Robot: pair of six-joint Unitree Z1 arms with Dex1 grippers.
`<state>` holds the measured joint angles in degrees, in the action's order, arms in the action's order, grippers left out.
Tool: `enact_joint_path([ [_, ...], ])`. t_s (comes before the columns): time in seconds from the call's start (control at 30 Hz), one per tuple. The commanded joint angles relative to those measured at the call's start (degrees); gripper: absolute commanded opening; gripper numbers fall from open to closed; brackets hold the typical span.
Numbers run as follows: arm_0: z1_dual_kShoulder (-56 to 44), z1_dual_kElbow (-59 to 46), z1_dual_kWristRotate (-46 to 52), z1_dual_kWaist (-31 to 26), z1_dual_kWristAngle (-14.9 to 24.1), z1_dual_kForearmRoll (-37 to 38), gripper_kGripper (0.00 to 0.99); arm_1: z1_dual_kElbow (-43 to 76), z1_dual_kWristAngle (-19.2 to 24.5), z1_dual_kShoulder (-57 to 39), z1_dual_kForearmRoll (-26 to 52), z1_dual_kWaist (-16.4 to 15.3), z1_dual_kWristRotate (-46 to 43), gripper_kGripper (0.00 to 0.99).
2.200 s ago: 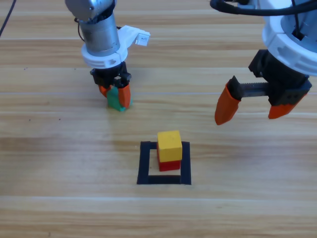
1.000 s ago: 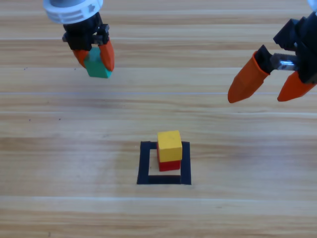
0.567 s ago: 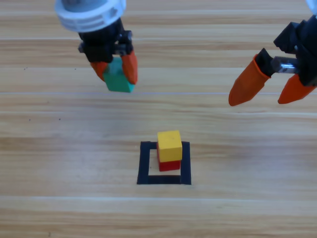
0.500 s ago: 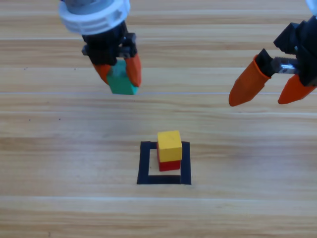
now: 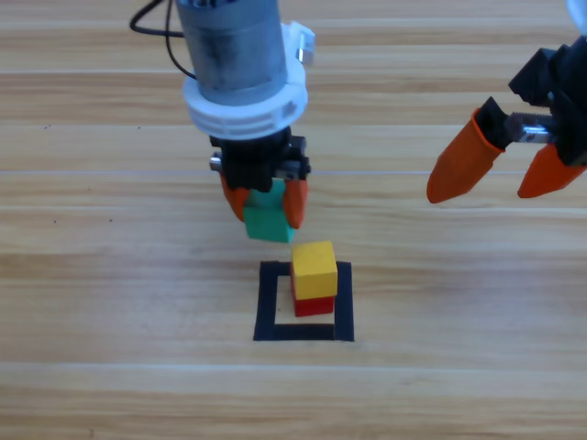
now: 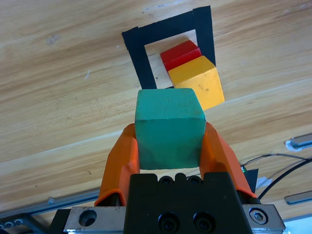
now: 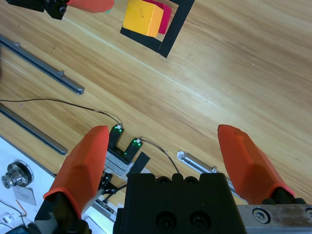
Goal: Stack the blocks in the rectangular block: red at the bottom, yellow in the middle, green on top
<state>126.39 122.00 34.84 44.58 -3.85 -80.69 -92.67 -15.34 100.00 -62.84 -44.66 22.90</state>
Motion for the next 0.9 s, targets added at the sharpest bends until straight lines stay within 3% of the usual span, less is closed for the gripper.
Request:
enact_joint_path([
  [0.03,3.3,1.8,1.6,2.4,-0.7,-0.5,0.0,2.8,-0.4,-2.9,1.4,2.1,-0.2,0.986],
  [0.9,4.9,4.2,12.6,5.6,-0.9,-0.6,0.0,6.5,-0.7,-4.5,4.8,3.4,0.2,0.986],
])
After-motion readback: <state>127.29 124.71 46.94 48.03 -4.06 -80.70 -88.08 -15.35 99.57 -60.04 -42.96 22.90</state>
